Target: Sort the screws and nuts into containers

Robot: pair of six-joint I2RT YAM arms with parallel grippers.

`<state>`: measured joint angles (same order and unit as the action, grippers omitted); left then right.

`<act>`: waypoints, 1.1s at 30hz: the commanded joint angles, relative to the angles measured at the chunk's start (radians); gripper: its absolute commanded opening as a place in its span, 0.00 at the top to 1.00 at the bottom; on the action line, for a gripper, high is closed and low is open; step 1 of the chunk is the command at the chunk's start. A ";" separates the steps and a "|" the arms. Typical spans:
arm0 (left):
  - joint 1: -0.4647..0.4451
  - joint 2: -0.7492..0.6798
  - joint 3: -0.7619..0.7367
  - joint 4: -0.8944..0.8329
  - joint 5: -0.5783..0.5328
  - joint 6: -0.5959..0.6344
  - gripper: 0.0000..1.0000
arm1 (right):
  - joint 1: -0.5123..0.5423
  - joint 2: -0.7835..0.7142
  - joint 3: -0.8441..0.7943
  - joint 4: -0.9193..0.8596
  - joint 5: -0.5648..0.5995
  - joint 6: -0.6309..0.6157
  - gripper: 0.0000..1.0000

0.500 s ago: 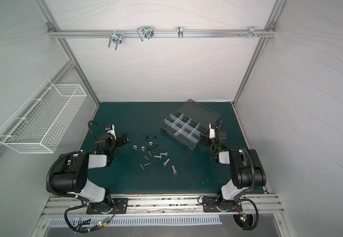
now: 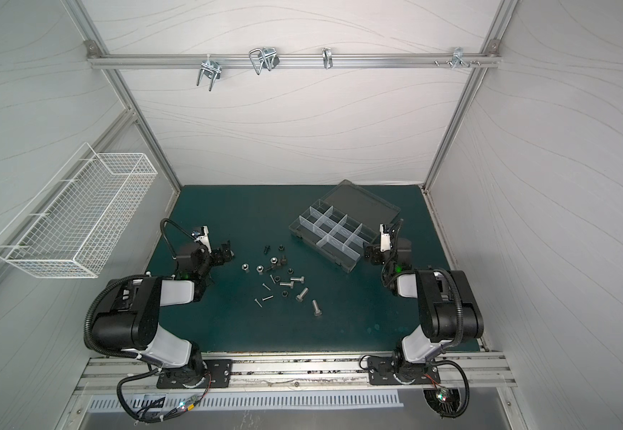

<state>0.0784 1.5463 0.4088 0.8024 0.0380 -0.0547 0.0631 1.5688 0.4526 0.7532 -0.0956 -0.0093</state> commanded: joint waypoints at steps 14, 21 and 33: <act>-0.005 0.006 0.019 0.023 0.007 0.017 0.00 | -0.001 0.007 0.012 0.006 -0.015 -0.012 0.01; -0.005 0.006 0.019 0.024 0.007 0.018 0.00 | 0.000 0.005 0.008 0.009 -0.015 -0.013 0.01; 0.004 -0.073 -0.012 0.024 0.031 0.012 0.00 | 0.002 -0.119 0.021 -0.103 0.095 0.023 0.01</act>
<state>0.0795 1.5269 0.4004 0.8024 0.0563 -0.0551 0.0631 1.5074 0.4530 0.6987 -0.0528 0.0006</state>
